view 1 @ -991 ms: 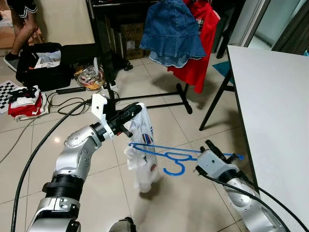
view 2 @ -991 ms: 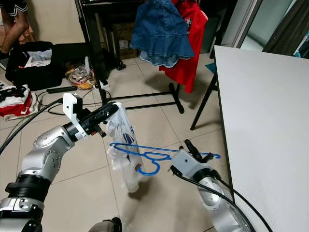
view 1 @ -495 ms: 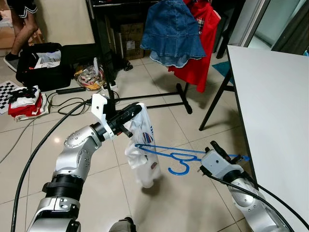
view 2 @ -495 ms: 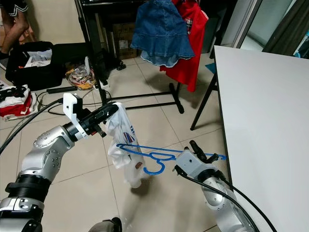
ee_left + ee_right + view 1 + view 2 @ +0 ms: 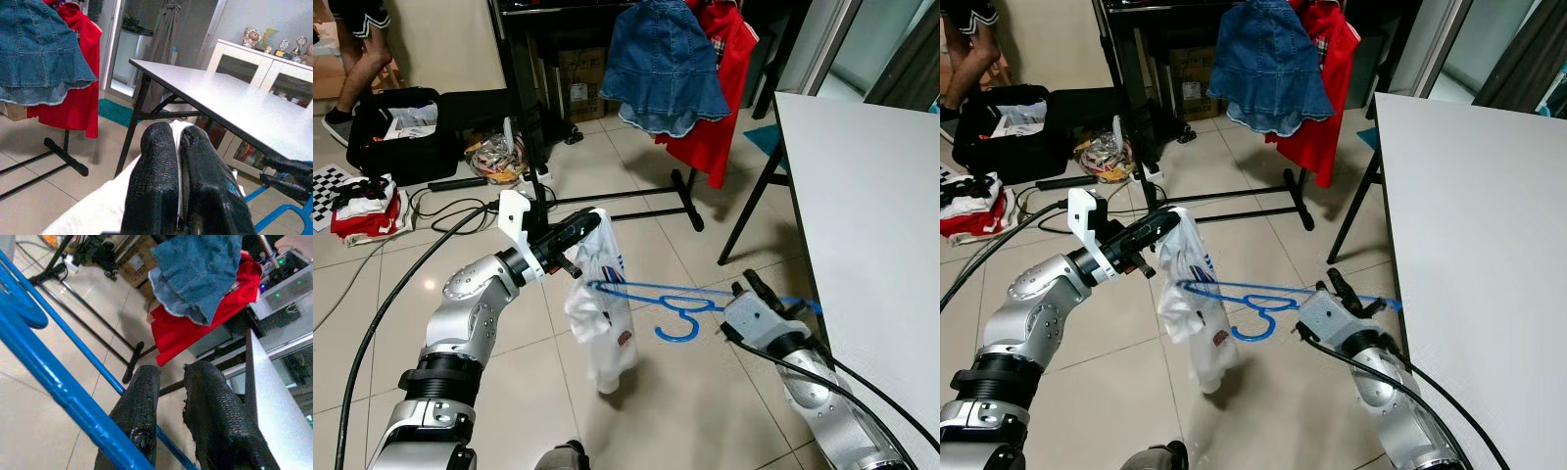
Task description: Hang hanger
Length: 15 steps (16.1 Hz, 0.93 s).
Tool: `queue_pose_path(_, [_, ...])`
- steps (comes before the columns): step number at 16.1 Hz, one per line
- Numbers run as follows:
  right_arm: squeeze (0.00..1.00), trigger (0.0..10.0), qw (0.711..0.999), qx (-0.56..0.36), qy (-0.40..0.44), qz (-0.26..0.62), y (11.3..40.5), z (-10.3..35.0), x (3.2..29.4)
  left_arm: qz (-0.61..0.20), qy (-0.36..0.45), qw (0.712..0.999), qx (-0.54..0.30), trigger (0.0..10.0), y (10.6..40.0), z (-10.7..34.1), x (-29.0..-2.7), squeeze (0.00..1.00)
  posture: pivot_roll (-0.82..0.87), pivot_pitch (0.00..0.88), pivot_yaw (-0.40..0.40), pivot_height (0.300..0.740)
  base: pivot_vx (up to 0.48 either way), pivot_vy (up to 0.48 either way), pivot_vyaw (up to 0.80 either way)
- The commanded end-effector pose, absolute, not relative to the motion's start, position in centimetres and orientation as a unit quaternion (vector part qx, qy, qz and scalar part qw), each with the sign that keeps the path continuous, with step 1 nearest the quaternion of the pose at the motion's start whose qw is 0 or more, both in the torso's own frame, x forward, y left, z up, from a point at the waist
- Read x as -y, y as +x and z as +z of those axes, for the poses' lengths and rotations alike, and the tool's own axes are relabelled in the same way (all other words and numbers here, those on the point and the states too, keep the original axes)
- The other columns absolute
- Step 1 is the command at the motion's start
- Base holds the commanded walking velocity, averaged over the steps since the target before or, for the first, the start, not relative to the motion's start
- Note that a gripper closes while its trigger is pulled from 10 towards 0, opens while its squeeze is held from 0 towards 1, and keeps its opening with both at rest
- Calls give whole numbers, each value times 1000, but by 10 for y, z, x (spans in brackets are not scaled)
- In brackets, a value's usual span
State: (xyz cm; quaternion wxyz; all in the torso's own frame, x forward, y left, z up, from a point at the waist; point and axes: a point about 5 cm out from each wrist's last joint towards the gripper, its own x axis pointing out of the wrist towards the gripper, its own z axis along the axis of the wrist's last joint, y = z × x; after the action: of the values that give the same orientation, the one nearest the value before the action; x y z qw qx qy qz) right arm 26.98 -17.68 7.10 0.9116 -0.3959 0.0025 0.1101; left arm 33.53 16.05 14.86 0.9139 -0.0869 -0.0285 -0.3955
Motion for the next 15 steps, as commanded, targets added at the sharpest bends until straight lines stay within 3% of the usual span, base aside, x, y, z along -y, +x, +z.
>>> queue_pose_path(1, [0, 10000, 914, 4, -392, 105, 269, 75, 182, -406, -76, 910, 35, 10000, 336, 154, -158, 0, 82, 108, 34, 740, 0, 0, 0])
queue_pose_path(6, [0, 10000, 911, -12, -399, 106, 261, 69, 193, -409, -78, 909, 33, 10000, 336, 152, -157, 0, 77, 109, 34, 740, 0, 0, 0])
queue_pose_path(15, [0, 10000, 913, 5, -382, 141, 258, 60, 158, -407, -79, 909, 38, 10000, 338, 155, -156, 0, 83, 110, 34, 740, 0, 0, 0])
